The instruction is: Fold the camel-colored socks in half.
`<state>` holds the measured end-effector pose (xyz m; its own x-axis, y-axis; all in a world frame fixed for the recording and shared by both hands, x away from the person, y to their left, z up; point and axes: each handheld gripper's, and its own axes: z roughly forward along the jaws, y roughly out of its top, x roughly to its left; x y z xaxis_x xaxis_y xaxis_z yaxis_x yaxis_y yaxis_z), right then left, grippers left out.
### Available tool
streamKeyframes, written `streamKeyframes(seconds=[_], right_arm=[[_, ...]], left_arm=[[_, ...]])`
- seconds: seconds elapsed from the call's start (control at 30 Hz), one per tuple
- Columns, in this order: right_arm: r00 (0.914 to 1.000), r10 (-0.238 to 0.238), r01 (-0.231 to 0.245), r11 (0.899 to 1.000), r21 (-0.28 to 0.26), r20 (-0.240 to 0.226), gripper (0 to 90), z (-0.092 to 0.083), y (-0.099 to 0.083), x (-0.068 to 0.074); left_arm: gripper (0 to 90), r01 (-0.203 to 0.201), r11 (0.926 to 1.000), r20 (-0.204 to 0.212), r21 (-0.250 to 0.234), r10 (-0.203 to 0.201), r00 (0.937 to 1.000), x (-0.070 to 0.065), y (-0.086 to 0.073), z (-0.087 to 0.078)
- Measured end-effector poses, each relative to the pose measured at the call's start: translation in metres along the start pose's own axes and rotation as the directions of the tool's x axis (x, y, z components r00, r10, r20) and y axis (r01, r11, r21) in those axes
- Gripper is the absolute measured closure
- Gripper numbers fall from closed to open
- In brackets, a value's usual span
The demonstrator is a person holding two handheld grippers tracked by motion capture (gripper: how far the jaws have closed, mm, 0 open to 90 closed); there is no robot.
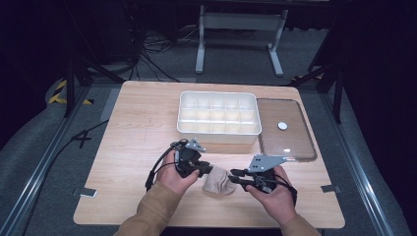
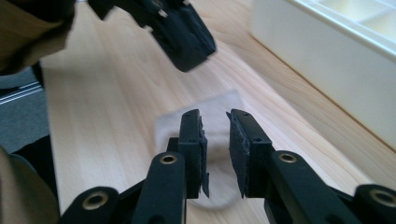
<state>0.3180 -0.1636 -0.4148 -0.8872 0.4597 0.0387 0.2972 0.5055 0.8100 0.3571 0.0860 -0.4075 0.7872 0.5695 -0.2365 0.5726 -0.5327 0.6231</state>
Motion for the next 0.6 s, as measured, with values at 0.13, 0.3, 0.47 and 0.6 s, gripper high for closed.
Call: streamKeyframes(seconds=[0.13,0.3,0.47,0.6], right_arm=[[0.9993,-0.027,0.027,1.0,-0.009,-0.027,77.2,0.008,0.008,0.009],[0.9977,-0.033,0.034,0.999,0.008,-0.059,81.8,0.025,0.013,0.017],[0.9965,-0.025,0.029,0.999,0.046,-0.08,80.3,0.042,0.007,0.021],[0.998,-0.014,0.018,0.998,0.064,-0.062,81.6,0.043,0.004,0.016]], left_arm=[[79.6,-0.008,0.9998,-0.037,0.018,0.009,0.9993,0.003,-0.007,-0.005],[81.9,-0.01,0.9994,-0.092,0.032,0.013,0.9956,0.003,-0.016,-0.007],[81.3,-0.002,0.9982,-0.1,0.06,0.008,0.995,0.005,-0.02,-0.006],[82.3,-0.005,0.997,-0.092,0.077,0.012,0.9957,0.003,-0.019,0.002]])
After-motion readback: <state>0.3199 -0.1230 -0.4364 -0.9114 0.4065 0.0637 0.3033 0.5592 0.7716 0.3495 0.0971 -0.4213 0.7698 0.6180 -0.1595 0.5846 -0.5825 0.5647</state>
